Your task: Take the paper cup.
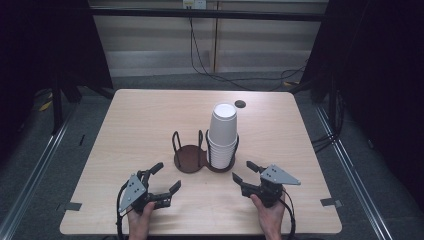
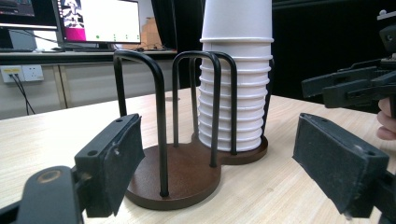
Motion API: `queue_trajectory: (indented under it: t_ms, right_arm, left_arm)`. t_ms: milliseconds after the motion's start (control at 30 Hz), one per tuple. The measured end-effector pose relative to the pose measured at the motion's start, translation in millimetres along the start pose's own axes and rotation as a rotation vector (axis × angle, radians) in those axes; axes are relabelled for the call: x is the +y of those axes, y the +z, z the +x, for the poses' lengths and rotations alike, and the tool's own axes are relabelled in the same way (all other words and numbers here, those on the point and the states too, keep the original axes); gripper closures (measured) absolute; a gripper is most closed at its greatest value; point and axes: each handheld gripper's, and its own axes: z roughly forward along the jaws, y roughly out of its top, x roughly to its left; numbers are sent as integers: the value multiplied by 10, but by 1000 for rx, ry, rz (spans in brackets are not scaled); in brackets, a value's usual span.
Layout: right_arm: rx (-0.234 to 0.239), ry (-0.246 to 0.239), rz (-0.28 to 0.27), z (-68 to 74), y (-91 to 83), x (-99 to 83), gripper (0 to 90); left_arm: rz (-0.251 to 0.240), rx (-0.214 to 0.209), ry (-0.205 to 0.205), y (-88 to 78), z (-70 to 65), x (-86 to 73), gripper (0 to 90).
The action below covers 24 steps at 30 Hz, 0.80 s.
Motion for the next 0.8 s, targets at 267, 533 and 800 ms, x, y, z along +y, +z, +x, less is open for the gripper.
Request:
queue_trajectory:
  t_ms: [267,533,800]
  right_arm:
    - [2,-18,-24,27,-31,143,337]
    - [55,38,-13,0,-33,257,291]
    - [118,48,5,-69,-51,426,221]
  left_arm:
    - [0,0,-1,0,-1,0,158]
    - [-1,-1,-1,0,-1,0,158]
    - [0,0,0,0,0,0,158]
